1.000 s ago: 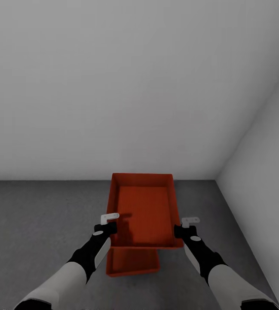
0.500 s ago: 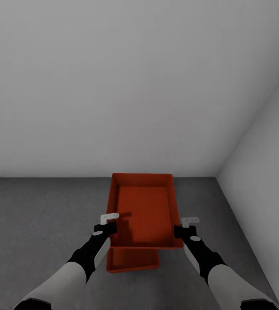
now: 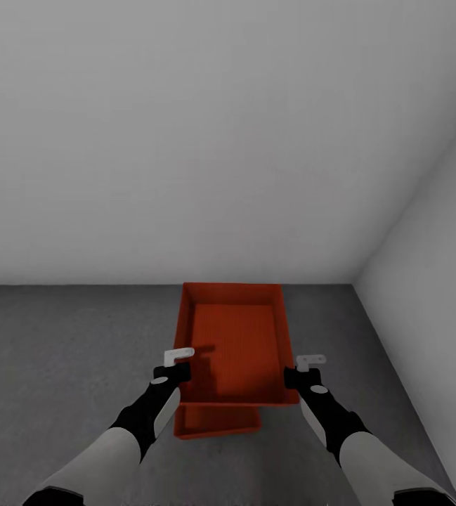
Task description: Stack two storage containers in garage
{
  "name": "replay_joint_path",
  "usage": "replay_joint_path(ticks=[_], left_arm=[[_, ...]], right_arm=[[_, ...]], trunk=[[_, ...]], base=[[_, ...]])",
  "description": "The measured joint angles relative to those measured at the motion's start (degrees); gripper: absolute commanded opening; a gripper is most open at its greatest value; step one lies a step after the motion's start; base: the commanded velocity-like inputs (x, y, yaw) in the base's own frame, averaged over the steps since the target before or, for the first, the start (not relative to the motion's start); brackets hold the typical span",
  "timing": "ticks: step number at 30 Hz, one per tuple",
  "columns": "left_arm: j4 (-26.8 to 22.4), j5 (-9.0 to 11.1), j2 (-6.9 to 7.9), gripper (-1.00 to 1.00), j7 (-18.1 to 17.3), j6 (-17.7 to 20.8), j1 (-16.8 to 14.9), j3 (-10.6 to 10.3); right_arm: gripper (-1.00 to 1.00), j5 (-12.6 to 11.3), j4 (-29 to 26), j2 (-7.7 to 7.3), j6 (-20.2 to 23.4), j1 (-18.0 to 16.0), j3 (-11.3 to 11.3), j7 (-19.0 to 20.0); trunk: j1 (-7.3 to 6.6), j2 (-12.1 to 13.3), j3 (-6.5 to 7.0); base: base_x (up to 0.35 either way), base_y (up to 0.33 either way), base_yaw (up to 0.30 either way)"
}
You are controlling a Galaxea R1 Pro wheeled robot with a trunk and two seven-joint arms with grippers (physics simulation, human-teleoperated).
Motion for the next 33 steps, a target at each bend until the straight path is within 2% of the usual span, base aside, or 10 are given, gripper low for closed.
replay_joint_path(ticks=[33], left_arm=[[0.0, 0.0, 0.12, -1.0, -0.2, -0.1, 0.0, 0.1]], right_arm=[[-1.0, 0.0, 0.0, 0.12, -0.1, 0.0, 0.1, -0.2]], trunk=[[0.0, 0.0, -3.03]], base=[[0.0, 0.0, 0.0]])
